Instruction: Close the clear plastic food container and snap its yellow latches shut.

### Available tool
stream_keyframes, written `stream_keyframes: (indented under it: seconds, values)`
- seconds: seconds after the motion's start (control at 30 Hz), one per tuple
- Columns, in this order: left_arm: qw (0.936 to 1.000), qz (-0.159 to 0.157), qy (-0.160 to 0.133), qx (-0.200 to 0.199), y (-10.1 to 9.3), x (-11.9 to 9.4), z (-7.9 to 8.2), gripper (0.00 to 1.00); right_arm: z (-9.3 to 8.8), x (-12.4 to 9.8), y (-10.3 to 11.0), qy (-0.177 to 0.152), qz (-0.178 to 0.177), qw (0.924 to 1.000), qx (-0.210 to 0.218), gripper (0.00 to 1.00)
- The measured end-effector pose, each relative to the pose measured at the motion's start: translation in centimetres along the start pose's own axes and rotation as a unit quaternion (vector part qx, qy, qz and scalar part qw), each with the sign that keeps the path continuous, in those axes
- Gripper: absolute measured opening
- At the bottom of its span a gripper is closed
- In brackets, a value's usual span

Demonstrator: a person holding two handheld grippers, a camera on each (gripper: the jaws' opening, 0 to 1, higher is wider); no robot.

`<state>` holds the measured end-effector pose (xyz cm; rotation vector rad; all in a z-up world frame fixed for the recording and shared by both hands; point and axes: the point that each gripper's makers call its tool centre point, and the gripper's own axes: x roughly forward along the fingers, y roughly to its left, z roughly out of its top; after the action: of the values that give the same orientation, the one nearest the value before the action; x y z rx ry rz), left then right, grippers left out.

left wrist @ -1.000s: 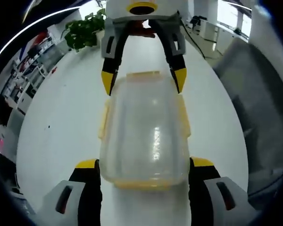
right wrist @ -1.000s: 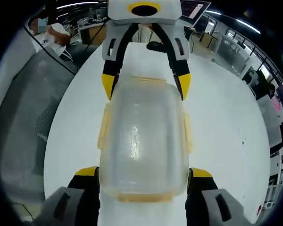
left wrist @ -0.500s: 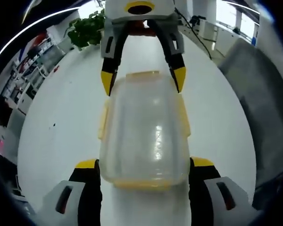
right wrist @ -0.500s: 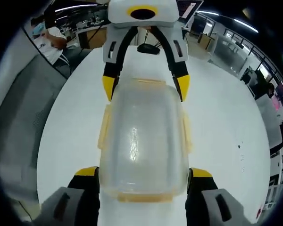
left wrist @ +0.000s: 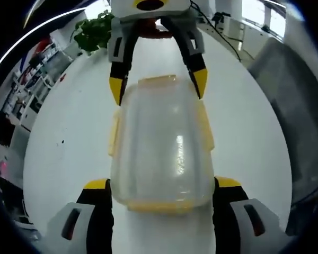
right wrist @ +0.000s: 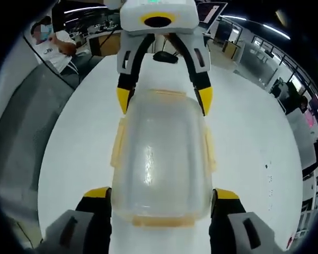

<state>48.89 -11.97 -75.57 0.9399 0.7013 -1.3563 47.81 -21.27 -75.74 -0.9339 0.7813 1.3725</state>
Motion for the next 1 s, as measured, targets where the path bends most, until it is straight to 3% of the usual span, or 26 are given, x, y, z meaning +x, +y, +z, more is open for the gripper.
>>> stream_keyframes:
  seconds: [0.07, 0.1, 0.17, 0.27, 0.3, 0.33, 0.43, 0.63, 0.73, 1.0]
  values:
    - [1.0000, -0.001, 0.003, -0.001, 0.0, -0.1, 0.0, 0.76, 0.2, -0.1, 0.2, -0.005, 0.006, 0.9999, 0.013, 0.80]
    - [0.9999, 0.000, 0.011, -0.009, 0.0, -0.1, -0.2, 0.76, 0.4, -0.1, 0.4, -0.013, 0.014, 0.9993, 0.033, 0.85]
    - [0.9998, -0.003, 0.003, -0.021, -0.1, -0.4, 0.1, 0.79, 0.1, -0.1, 0.0, -0.007, 0.001, 0.9994, 0.035, 0.98]
    - [0.9996, -0.007, -0.006, -0.028, -0.5, -0.6, 0.5, 0.94, 0.0, -0.4, 0.2, -0.006, 0.005, 0.9994, 0.035, 0.99]
    - [0.9992, -0.003, 0.011, -0.038, -0.6, -0.5, 0.0, 1.00, 0.1, -0.5, 0.3, -0.008, 0.007, 0.9992, 0.039, 0.99]
    - [0.9990, -0.010, 0.024, -0.036, -0.8, -0.7, -0.5, 1.00, 0.1, -0.5, 0.4, -0.008, 0.007, 0.9992, 0.039, 0.99]
    - [0.9989, 0.006, 0.023, -0.041, -0.3, -0.9, -0.7, 1.00, 0.1, -0.7, 0.6, -0.002, 0.007, 0.9995, 0.032, 0.99]
    - [0.9983, 0.015, 0.005, -0.056, 0.0, -2.2, -0.2, 1.00, 0.5, -1.5, 0.5, -0.005, -0.001, 0.9993, 0.037, 0.99]
    - [0.9958, 0.023, -0.014, -0.088, 0.0, -3.1, 0.0, 1.00, 0.6, -2.1, 0.7, -0.010, -0.010, 0.9983, 0.056, 0.99]
    - [0.9923, 0.033, -0.028, -0.116, -0.8, -4.4, -0.3, 1.00, 2.0, -3.3, 1.9, -0.058, -0.029, 0.9920, 0.109, 0.99]
